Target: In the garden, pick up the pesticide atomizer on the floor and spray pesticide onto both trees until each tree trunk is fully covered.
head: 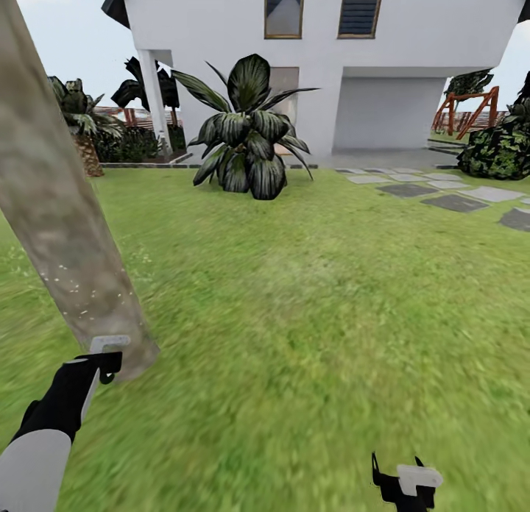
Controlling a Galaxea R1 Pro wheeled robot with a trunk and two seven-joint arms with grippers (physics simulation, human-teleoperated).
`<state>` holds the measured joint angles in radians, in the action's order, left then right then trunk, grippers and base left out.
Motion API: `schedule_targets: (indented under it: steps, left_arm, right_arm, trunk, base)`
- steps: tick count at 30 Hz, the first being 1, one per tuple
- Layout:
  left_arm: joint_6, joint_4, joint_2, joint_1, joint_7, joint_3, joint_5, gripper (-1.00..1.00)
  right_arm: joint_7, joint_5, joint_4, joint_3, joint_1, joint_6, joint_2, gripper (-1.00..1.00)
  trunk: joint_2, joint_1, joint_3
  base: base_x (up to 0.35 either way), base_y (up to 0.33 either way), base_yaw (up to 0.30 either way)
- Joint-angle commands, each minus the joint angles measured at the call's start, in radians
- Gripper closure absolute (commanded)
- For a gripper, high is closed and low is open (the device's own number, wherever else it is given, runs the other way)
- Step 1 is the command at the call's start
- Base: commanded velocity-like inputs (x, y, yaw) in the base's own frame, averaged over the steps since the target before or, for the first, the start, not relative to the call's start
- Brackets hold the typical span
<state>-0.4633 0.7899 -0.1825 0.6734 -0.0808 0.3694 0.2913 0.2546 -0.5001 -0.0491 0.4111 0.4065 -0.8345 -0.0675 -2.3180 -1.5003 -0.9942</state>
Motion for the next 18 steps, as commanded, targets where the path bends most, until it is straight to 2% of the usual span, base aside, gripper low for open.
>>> schedule_targets:
  steps: [1, 7, 18]
  left_arm:
    - [0.000, 0.000, 0.000, 0.000, 0.001, 0.000, 0.000, 1.00]
    - [0.001, 0.002, -0.003, -0.013, 0.006, 0.014, 0.000, 1.00]
    - [0.003, 0.002, -0.003, -0.014, 0.006, 0.014, 0.000, 1.00]
  right_arm:
    - [0.000, 0.000, 0.000, 0.000, 0.000, 0.000, 0.000, -1.00]
    - [0.000, 0.000, 0.000, 0.000, 0.000, 0.000, 0.000, -1.00]
    - [0.000, -0.001, 0.000, 0.000, 0.000, 0.000, 0.000, -1.00]
  trunk:
    - [0.000, 0.000, 0.000]
    - [0.000, 0.000, 0.000]
    - [0.000, 0.000, 0.000]
  base:
    - [0.157, -0.251, 0.045]
    - [0.157, -0.251, 0.225]
    - [0.162, -0.250, 0.277]
